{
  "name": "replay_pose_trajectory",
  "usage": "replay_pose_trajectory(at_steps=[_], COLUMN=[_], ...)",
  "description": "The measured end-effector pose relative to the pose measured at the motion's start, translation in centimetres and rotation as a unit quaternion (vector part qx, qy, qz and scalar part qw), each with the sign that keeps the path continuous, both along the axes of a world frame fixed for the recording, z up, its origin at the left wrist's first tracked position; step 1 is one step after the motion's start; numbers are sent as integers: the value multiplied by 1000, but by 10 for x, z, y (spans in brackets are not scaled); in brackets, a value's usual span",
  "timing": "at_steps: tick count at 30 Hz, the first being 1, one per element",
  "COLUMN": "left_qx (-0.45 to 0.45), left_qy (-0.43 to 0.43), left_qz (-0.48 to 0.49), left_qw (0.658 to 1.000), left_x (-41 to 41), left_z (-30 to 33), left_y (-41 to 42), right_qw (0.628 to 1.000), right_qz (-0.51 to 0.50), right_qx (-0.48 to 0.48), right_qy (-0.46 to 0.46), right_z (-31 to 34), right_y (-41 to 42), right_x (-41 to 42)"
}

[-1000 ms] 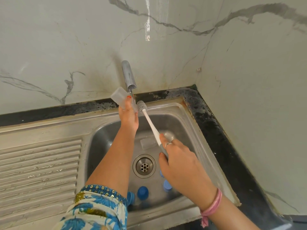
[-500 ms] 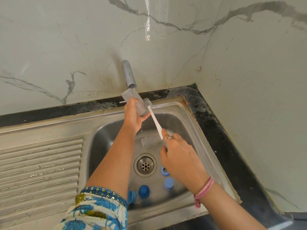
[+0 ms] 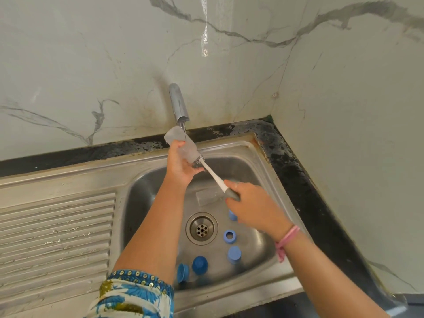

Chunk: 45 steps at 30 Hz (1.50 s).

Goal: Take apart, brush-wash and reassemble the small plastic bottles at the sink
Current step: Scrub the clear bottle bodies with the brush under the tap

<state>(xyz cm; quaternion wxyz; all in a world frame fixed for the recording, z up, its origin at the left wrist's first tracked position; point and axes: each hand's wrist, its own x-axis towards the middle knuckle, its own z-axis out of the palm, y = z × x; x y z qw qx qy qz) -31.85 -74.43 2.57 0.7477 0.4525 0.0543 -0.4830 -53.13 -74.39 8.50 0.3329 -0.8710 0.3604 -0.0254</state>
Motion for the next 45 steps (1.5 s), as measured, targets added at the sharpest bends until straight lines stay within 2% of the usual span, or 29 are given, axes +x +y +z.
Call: replay_pose_trajectory(at_steps=[6,9,11,14,15,17,19,21,22,23,24,26,27,28,29,30,31,32,33,34,35,36,37,39,41,42,43,44,45], left_qx=[3,6,26,45,37,23,49,79,66,41,13,-31,-45,-56,-65,-70,-68,-58,-34,2,41,76,99,99,72,53,33,7,-27], left_qy=[53,50,21,-12,-5,8,-24,-51,-37,-10,14,35,37,42,49,53,52,41,14,-24,-59,-80,-81,-68,-48,-32,-16,-3,14], left_qz=[90,81,51,24,22,19,3,18,42,63,79,87,84,83,84,88,92,91,85,78,76,80,87,91,77,67,58,54,53], left_qw=[995,995,998,999,999,1000,998,995,996,997,997,995,995,994,993,992,992,993,996,997,995,991,988,989,993,996,998,999,998], left_x=[22,23,19,21,23,24,18,11,10,10,12,13,12,11,10,10,11,14,15,17,17,17,16,12,7,5,2,0,-3], left_z=[-3,-2,2,10,12,18,22,22,21,21,19,19,20,20,22,22,23,23,22,20,18,15,12,10,9,9,9,9,8], left_y=[8,8,7,8,9,6,0,-7,-9,-10,-10,-9,-8,-8,-7,-5,-5,-5,-6,-7,-9,-12,-12,-14,-14,-14,-14,-13,-12], right_qw=[994,992,987,929,914,915,957,996,991,961,903,716,623,565,557,593,673,777,886,969,1000,981,949,912,940,980,999,967,890], right_qz=[-20,5,42,83,79,70,59,31,-10,-67,-117,-164,-166,-164,-160,-157,-151,-136,-110,-70,-18,22,44,63,61,30,-24,-78,-120], right_qx=[11,-31,-141,-356,-391,-385,-280,-57,72,218,373,644,731,776,782,757,690,583,426,221,2,-187,-303,-399,-332,-195,0,223,421], right_qy=[-103,-122,-64,61,74,99,53,-65,-116,-154,-178,-215,-223,-227,-228,-228,-221,-197,-148,-83,-14,46,71,63,48,16,-43,-95,-130], right_z=[11,2,-7,-23,-25,-26,-23,-21,-18,-15,-14,-19,-23,-25,-24,-22,-21,-19,-21,-24,-30,-35,-39,-43,-36,-27,-25,-24,-22], right_y=[-2,-3,-10,-20,-23,-23,-18,-14,-15,-17,-20,-22,-21,-18,-15,-13,-11,-10,-11,-12,-14,-16,-18,-28,-37,-38,-39,-42,-44], right_x=[-36,-41,-41,-43,-45,-45,-42,-40,-38,-39,-40,-43,-44,-43,-42,-41,-40,-40,-41,-42,-43,-45,-47,-48,-44,-39,-36,-35,-34])
